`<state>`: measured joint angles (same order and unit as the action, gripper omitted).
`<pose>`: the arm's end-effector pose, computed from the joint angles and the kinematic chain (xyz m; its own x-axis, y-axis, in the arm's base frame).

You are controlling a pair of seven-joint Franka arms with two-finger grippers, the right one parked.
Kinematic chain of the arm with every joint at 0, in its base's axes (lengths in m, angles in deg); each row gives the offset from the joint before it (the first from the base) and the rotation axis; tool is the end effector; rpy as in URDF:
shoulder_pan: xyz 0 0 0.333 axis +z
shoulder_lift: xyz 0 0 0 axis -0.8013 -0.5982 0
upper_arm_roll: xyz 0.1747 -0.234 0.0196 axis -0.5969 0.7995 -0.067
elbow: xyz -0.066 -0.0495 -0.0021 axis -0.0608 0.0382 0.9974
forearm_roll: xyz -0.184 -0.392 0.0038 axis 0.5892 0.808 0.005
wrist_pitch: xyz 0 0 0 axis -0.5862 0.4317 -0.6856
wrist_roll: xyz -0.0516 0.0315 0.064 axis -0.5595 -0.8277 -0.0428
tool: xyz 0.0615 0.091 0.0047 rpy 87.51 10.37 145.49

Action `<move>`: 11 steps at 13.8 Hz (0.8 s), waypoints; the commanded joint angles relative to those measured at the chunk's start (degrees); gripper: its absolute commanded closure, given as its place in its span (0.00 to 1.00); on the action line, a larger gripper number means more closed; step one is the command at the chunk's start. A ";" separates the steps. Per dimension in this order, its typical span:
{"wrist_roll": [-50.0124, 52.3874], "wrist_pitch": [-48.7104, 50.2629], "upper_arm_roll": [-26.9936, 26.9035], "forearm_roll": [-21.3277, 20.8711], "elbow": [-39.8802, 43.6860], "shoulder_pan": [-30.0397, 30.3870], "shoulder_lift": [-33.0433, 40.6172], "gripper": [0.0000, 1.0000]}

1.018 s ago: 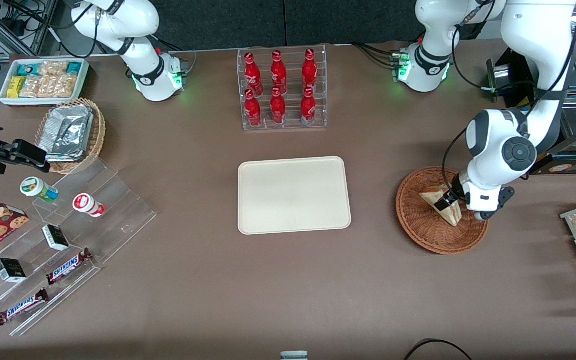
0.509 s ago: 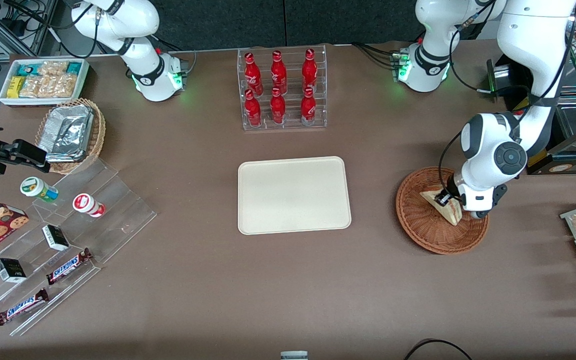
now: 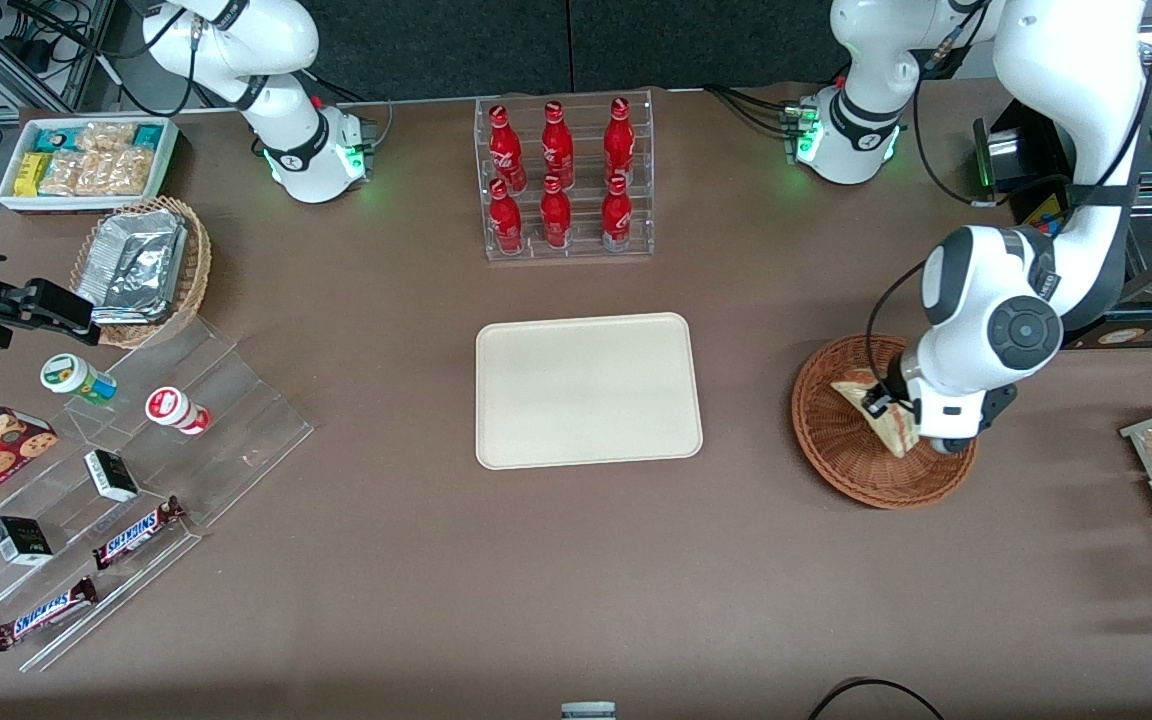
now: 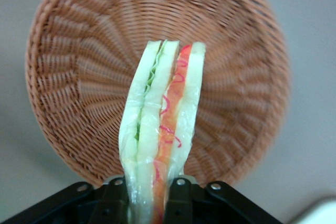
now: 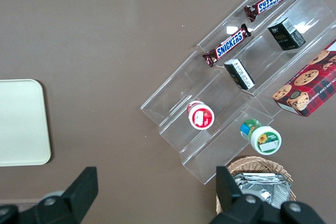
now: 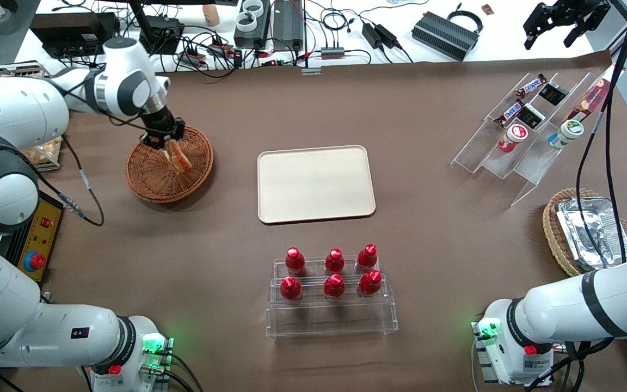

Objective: Place sandwich from basket to tray
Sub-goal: 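Lift the sandwich and carry it with the left gripper to the tray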

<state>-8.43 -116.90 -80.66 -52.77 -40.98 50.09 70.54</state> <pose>0.5966 -0.1140 0.2644 0.7933 0.5976 -0.1166 0.5867 -0.8014 -0.1164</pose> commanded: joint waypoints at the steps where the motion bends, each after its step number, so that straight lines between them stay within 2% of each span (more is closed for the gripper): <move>1: -3.78 3.07 -0.21 -0.34 3.05 -5.51 -0.11 1.00; 4: -11.78 2.55 -0.04 1.58 4.46 -12.63 -0.89 1.00; 6: -13.63 2.37 -0.04 5.26 6.56 -16.94 -2.56 1.00; 9: -13.03 2.55 -0.12 5.72 12.78 -23.97 -7.82 1.00; 11: -9.80 3.16 -0.12 5.63 20.68 -27.49 -13.96 1.00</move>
<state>-19.91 -115.43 -79.81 -47.73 -29.92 25.89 63.95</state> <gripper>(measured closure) 0.815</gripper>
